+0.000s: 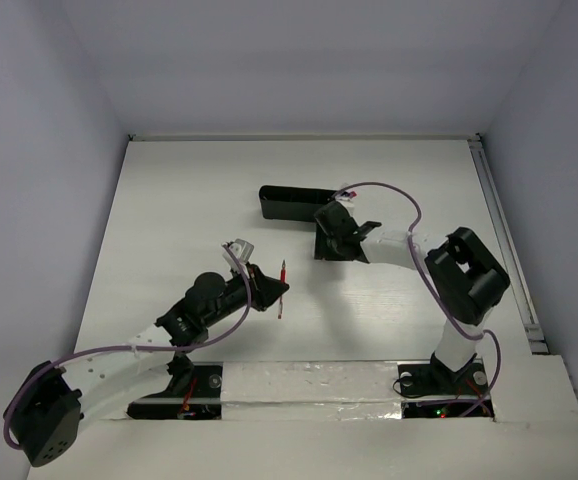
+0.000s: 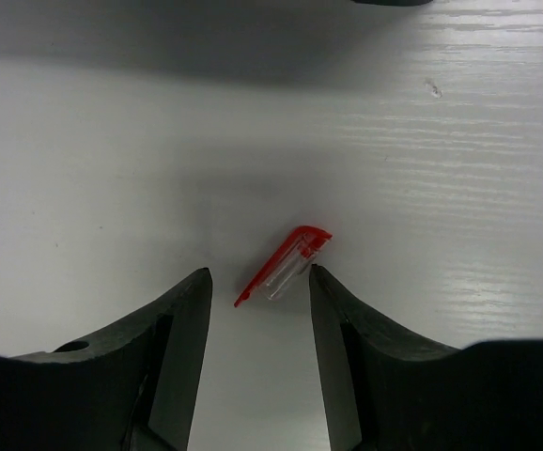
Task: Sort the stationery into containers
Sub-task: Close the pen cap on the pen.
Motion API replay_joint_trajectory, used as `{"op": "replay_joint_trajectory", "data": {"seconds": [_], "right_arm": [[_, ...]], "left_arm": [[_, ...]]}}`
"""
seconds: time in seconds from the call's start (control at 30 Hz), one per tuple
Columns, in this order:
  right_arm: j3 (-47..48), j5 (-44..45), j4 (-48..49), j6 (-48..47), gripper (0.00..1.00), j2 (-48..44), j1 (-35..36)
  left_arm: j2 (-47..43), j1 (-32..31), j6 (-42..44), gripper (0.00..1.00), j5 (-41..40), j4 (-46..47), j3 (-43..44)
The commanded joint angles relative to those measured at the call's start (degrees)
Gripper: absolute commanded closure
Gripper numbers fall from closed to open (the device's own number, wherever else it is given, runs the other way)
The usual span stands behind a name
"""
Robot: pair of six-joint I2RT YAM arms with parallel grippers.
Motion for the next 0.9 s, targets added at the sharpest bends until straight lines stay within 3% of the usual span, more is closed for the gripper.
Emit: {"op": "replay_joint_trajectory", "data": {"seconds": [0.0, 0.37, 0.87], "right_arm": [[2.87, 4.24, -5.76, -1.57, 0.48, 2.18, -0.46], [8.41, 5.82, -11.65, -4.83, 0.64, 6.57, -0.46], [11.76, 5.21, -15.08, -7.38, 0.60, 10.71, -0.46]], "left_arm": [[0.44, 0.30, 0.57, 1.00, 1.29, 4.58, -1.00], [-2.19, 0.30, 0.74, 1.00, 0.41, 5.28, -2.14], [-2.46, 0.30, -0.05, 1.00, 0.41, 5.19, -2.76]]}}
